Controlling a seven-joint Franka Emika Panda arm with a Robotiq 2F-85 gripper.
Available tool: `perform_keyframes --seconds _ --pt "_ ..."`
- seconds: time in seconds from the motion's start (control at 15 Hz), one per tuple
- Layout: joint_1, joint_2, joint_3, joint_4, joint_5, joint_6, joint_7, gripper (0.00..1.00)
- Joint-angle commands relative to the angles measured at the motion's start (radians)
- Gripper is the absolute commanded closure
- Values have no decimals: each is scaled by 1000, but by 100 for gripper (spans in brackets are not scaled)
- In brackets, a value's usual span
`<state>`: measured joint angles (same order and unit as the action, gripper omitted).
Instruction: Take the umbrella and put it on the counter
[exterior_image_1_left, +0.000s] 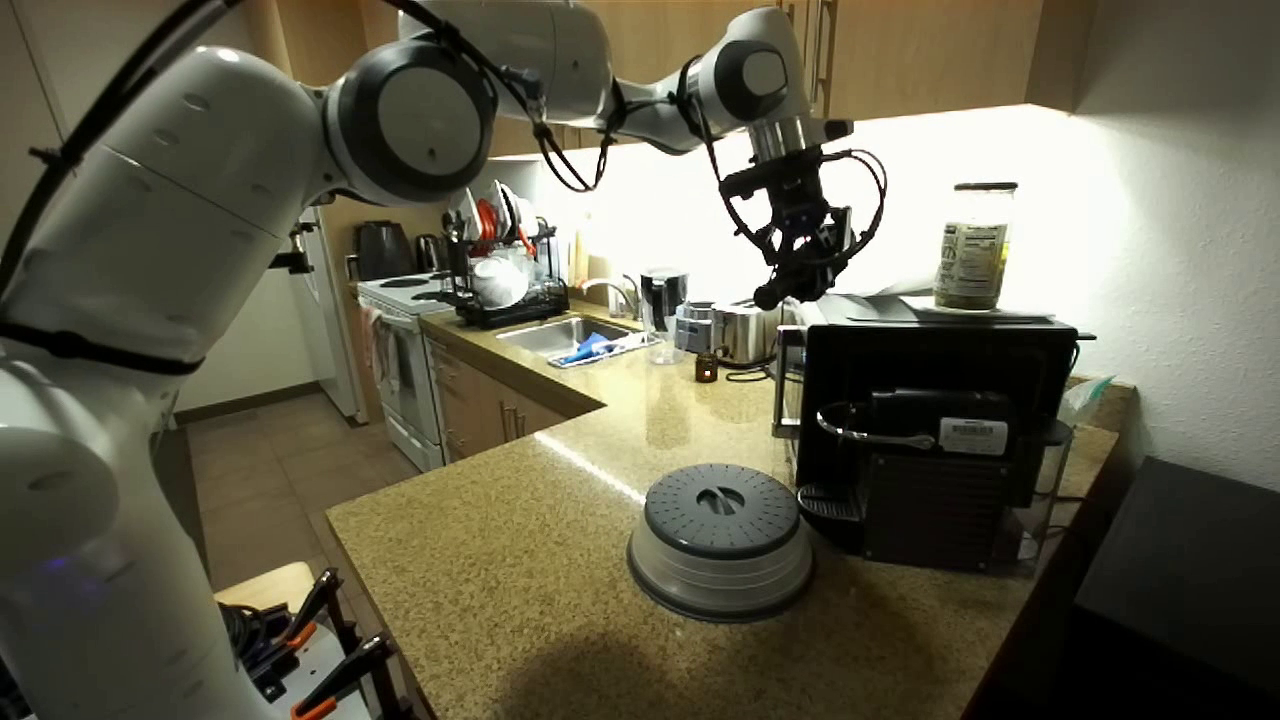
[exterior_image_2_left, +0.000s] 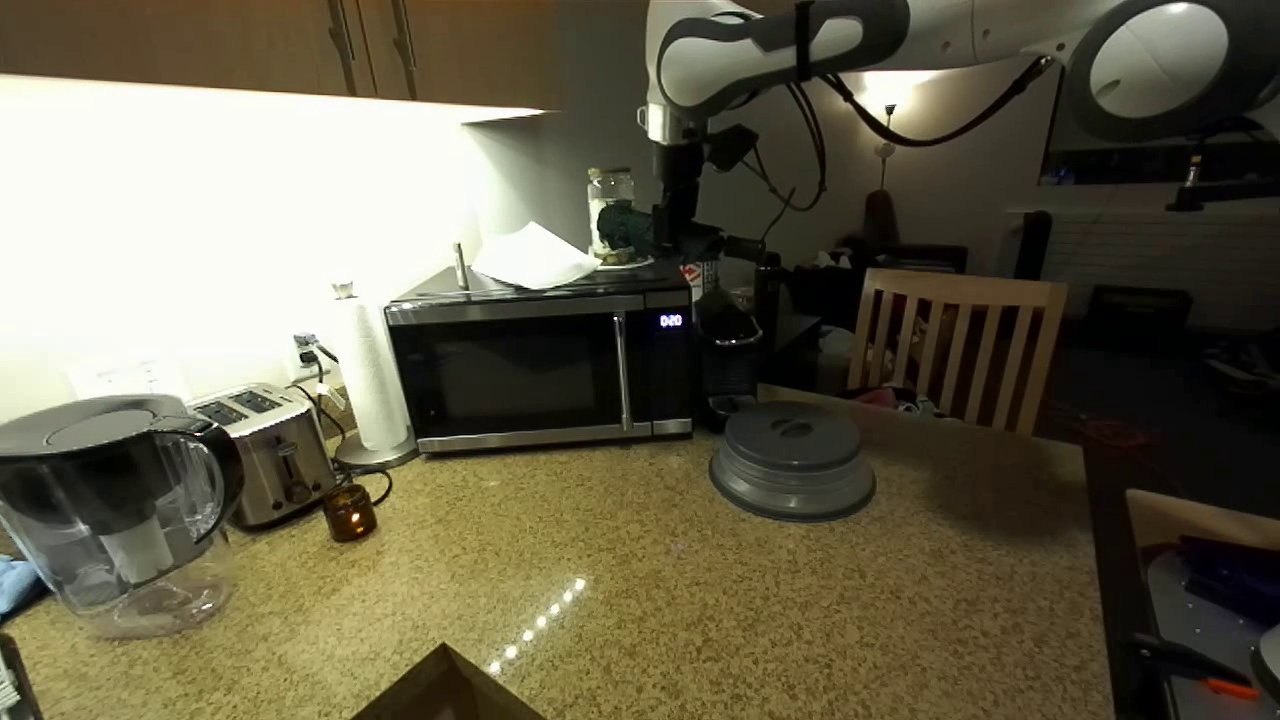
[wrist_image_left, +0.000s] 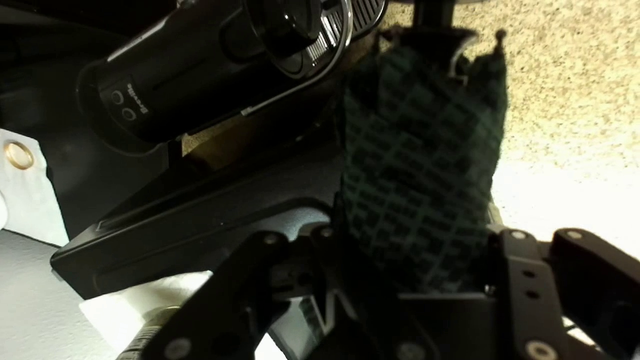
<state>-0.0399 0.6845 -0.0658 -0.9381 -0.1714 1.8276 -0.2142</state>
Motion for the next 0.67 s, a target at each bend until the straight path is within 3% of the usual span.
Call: perform_keyframes --seconds 0.0,0.6 --pt "-2 16 -4 38 3 -49 5 86" --pt "-1 35 -16 50 -2 -100 7 86"
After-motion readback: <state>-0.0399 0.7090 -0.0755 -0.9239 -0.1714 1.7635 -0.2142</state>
